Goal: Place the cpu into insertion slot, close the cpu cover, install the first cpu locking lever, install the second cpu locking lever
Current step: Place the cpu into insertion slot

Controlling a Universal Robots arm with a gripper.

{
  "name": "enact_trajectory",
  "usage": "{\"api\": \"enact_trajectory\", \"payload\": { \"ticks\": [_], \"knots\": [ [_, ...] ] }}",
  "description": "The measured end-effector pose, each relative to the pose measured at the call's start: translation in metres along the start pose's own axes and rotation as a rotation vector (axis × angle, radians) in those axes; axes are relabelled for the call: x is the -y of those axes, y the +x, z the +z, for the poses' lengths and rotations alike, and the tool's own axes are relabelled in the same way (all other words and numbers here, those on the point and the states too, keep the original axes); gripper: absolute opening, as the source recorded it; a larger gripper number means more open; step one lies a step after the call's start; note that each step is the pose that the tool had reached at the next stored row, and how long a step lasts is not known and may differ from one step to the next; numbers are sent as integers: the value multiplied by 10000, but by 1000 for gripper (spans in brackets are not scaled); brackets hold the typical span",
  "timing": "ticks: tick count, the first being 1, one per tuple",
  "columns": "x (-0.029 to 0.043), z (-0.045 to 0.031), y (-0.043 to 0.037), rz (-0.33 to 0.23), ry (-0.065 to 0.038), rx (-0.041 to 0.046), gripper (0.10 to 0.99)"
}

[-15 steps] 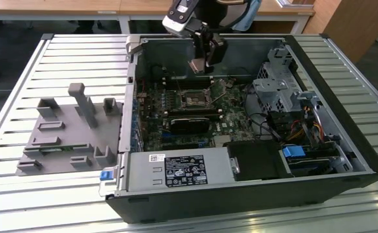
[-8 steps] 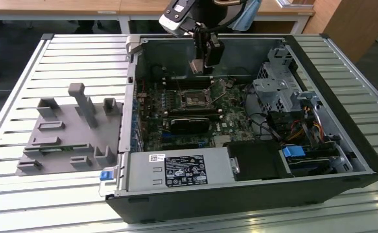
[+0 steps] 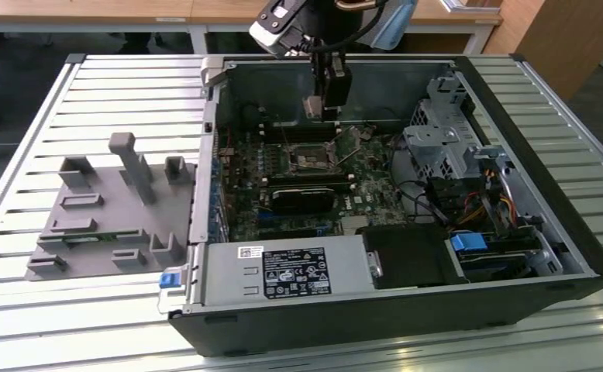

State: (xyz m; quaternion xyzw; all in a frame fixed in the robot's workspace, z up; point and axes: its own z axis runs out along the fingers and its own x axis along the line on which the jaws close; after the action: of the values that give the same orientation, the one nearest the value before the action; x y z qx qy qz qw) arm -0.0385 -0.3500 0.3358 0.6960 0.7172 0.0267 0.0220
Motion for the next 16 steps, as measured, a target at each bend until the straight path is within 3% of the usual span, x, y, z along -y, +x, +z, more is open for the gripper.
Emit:
{"api": "enact_trajectory", "payload": {
  "ticks": [7, 16],
  "knots": [
    [2, 33, 15, 434, -3, 30, 545],
    [5, 81, 21, 528, 11, 37, 545]
  ]
}}
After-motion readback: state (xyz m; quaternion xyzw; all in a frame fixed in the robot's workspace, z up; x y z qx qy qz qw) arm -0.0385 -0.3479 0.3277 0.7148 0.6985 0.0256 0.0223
